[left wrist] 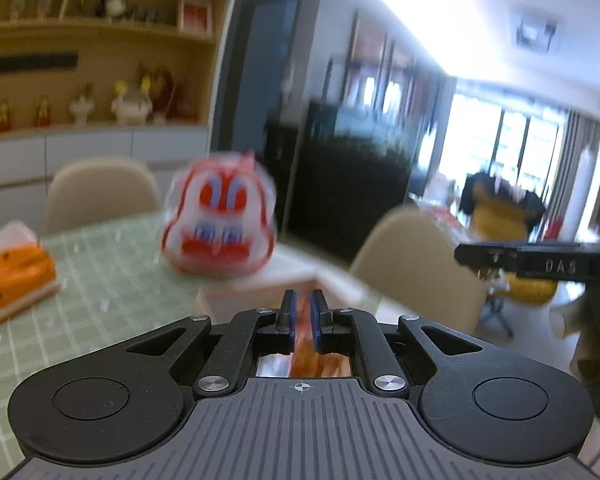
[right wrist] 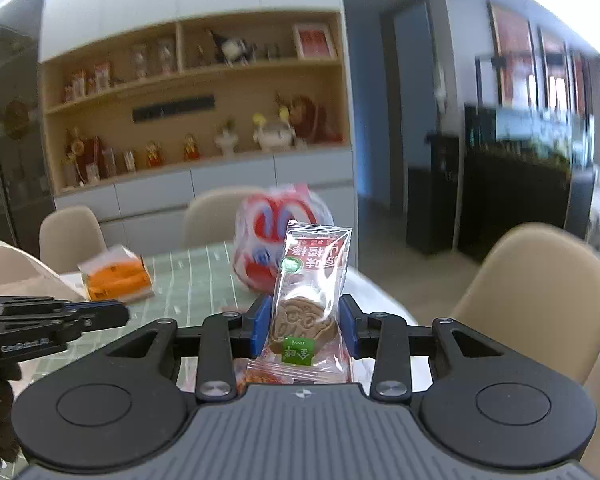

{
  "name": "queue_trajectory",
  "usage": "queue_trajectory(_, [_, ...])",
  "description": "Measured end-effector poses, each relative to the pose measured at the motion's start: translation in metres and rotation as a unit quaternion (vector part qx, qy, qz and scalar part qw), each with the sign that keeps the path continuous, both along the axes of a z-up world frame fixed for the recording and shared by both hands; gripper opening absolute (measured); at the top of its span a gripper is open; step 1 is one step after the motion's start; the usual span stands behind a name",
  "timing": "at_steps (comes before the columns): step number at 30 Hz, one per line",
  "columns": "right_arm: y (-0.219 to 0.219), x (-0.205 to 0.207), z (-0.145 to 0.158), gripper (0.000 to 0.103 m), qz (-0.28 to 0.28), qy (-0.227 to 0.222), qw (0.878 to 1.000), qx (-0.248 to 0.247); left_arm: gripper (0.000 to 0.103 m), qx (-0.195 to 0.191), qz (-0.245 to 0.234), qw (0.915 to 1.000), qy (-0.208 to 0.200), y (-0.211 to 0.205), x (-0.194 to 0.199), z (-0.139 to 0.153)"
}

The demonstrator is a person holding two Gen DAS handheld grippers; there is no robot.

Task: Organize snacks
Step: 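Carry both packets over the pink box and open both grippers to drop them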

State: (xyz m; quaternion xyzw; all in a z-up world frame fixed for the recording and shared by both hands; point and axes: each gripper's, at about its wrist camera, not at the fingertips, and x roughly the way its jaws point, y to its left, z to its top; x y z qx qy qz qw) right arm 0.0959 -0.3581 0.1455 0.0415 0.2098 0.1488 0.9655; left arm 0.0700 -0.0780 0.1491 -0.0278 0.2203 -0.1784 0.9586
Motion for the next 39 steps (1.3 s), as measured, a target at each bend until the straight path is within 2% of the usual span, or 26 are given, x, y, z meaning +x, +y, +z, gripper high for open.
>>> queue_trajectory(3, [0.008,0.0,-0.047,0.036,0.014,0.033,0.999,-0.017,0.011,0.029,-0.028,0.9968,0.069,0.006,-0.011,-0.037])
queue_trajectory(6, [0.022,-0.006,-0.096,0.036,0.039,0.074,0.996,-0.021,0.012,0.069,-0.039,0.989,0.125,0.005,-0.027,-0.076])
queue_trajectory(10, [0.042,-0.021,-0.139,0.036,0.05,0.11,0.992,-0.03,0.016,0.14,-0.028,0.9833,0.112,-0.002,-0.054,-0.1])
queue_trajectory(15, [0.048,-0.04,-0.161,0.036,0.049,0.124,0.99,-0.036,0.018,0.178,-0.031,0.9766,0.117,-0.014,-0.069,-0.117])
queue_trajectory(16, [0.049,-0.042,-0.164,0.037,0.048,0.124,0.99,-0.04,0.025,0.177,-0.036,0.9769,0.114,-0.015,-0.071,-0.118])
queue_trajectory(18, [0.052,-0.048,-0.165,0.037,0.042,0.112,0.991,-0.055,0.032,0.192,-0.035,0.9745,0.111,-0.021,-0.072,-0.121])
queue_trajectory(19, [0.052,-0.05,-0.165,0.038,0.041,0.109,0.991,-0.06,0.039,0.194,-0.035,0.9741,0.111,-0.024,-0.073,-0.121])
queue_trajectory(22, [0.05,-0.057,-0.165,0.042,0.047,0.104,0.992,-0.06,0.052,0.192,-0.039,0.9739,0.114,-0.028,-0.076,-0.123])
queue_trajectory(24, [0.054,-0.061,-0.168,0.042,0.045,0.094,0.992,-0.071,0.056,0.182,-0.041,0.9754,0.117,-0.027,-0.074,-0.124])
queue_trajectory(30, [0.053,-0.063,-0.168,0.049,0.036,0.091,0.993,-0.073,0.056,0.145,-0.043,0.9823,0.11,-0.018,-0.078,-0.119])
queue_trajectory(36, [0.055,-0.056,-0.167,0.051,0.035,0.097,0.992,-0.076,0.055,0.133,-0.049,0.981,0.132,-0.013,-0.068,-0.13])
queue_trajectory(38, [0.055,-0.052,-0.167,0.051,0.035,0.097,0.992,-0.076,0.052,0.127,-0.047,0.9813,0.137,-0.013,-0.064,-0.134])
queue_trajectory(39, [0.056,-0.051,-0.167,0.051,0.037,0.099,0.991,-0.078,0.043,0.123,-0.044,0.9821,0.136,-0.012,-0.063,-0.135])
